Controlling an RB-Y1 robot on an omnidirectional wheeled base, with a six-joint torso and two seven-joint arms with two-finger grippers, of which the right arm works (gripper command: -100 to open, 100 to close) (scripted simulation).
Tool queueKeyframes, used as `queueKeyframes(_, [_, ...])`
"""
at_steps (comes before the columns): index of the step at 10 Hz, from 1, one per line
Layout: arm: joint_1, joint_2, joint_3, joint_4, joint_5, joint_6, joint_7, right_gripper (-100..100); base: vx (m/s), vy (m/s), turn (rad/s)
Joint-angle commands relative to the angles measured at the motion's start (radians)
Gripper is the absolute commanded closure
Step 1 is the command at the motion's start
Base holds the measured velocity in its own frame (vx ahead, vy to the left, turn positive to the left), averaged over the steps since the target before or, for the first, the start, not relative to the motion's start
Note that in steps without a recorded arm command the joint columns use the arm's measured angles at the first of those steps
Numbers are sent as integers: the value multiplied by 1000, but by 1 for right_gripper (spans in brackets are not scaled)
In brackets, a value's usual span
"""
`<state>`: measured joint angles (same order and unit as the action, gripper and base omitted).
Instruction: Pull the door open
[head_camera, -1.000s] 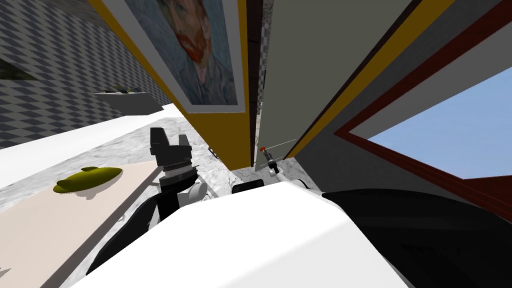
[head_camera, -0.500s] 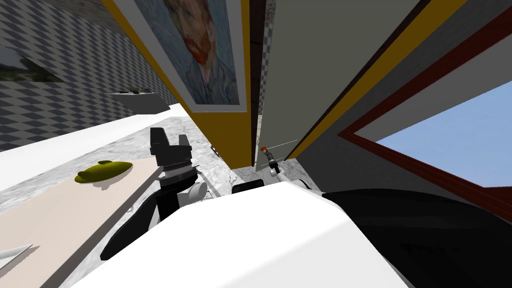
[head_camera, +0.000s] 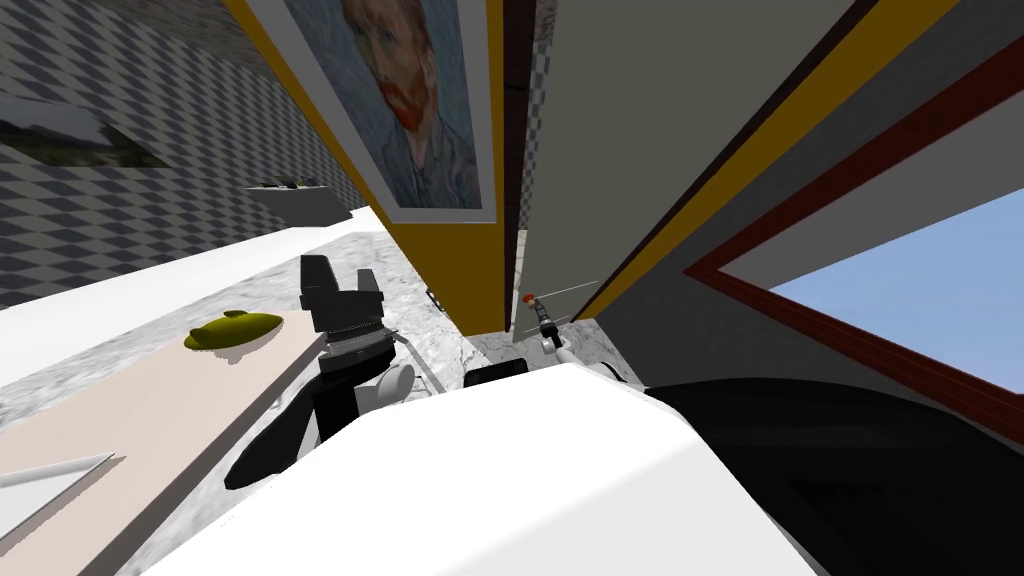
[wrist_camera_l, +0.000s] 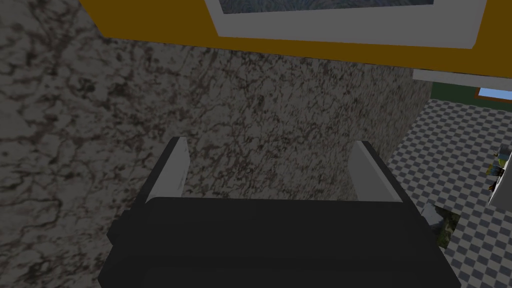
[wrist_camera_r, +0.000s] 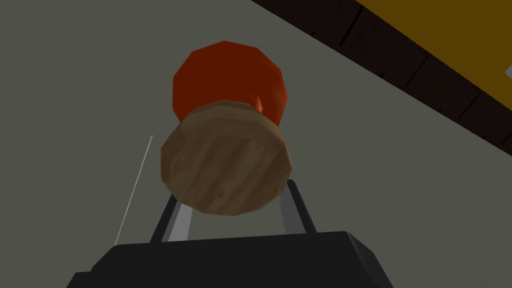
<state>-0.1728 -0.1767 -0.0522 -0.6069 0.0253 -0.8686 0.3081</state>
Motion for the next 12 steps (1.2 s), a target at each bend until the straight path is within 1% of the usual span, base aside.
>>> queueKeyframes(1, [-11, 25, 23, 23, 1, -12, -29, 100, -15, -20, 28])
queueKeyframes(2, [-7, 21, 27, 20, -13, -12, -65, 100, -26, -13, 63])
queueKeyframes(4, [-7, 21, 27, 20, -13, -12, -67, 100, -16, 0, 12])
queueKeyframes(5, [-2, 17, 33, 17, -30, -12, -108, 100, -27, -16, 100])
queueKeyframes(7, [-2, 17, 33, 17, -30, -12, -108, 100, -16, -11, 30])
queueKeyframes(8, [2, 12, 38, 13, -46, -11, -148, 100, -8, -13, 120])
queueKeyframes(9, [2, 12, 38, 13, -46, -11, -148, 100, -32, -25, 69])
queueKeyframes(12, [2, 12, 38, 13, -46, -11, -148, 100, -9, 3, -13])
